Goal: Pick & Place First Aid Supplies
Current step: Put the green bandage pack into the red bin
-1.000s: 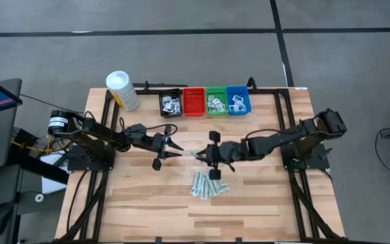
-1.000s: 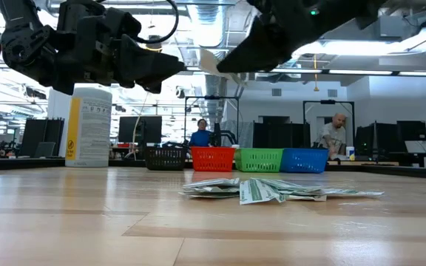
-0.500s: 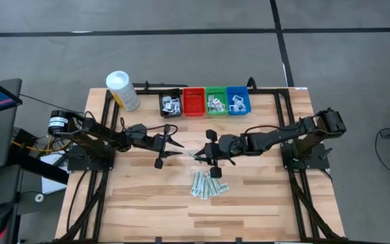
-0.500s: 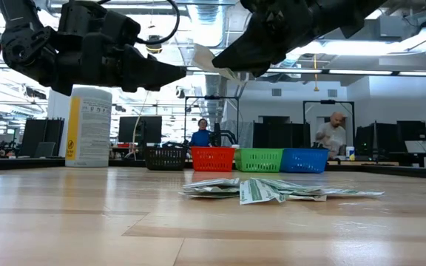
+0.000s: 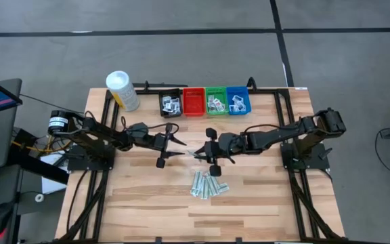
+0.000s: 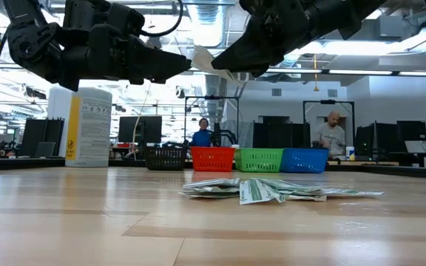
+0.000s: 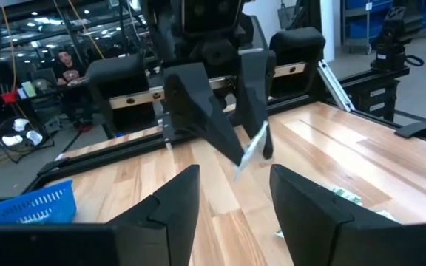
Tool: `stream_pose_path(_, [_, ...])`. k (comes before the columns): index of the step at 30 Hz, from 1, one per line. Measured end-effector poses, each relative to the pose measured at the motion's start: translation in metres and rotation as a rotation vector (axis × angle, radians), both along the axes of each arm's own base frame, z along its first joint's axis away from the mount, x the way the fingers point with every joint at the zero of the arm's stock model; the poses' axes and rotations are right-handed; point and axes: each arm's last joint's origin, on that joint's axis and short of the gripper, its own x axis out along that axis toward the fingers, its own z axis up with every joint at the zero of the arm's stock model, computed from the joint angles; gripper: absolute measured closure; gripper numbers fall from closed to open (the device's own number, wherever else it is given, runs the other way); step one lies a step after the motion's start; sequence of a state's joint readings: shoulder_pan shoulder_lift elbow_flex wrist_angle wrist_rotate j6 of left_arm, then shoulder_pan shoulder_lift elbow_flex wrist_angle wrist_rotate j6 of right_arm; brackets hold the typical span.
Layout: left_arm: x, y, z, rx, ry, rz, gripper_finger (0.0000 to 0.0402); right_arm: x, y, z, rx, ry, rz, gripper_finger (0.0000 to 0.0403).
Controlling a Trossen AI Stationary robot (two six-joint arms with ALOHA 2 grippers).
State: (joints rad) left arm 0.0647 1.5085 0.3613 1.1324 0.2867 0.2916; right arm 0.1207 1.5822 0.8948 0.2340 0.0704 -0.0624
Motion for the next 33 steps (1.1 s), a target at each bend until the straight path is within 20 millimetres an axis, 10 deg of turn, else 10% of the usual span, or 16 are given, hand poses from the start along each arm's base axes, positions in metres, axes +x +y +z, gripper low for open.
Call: stream_pose_path(33, [0.01,-0.003,0.016,-0.039,-0.076,-0.018,0.0239,0.008,-0.029,0.012,0.058,-0.142,0.019,0.0332])
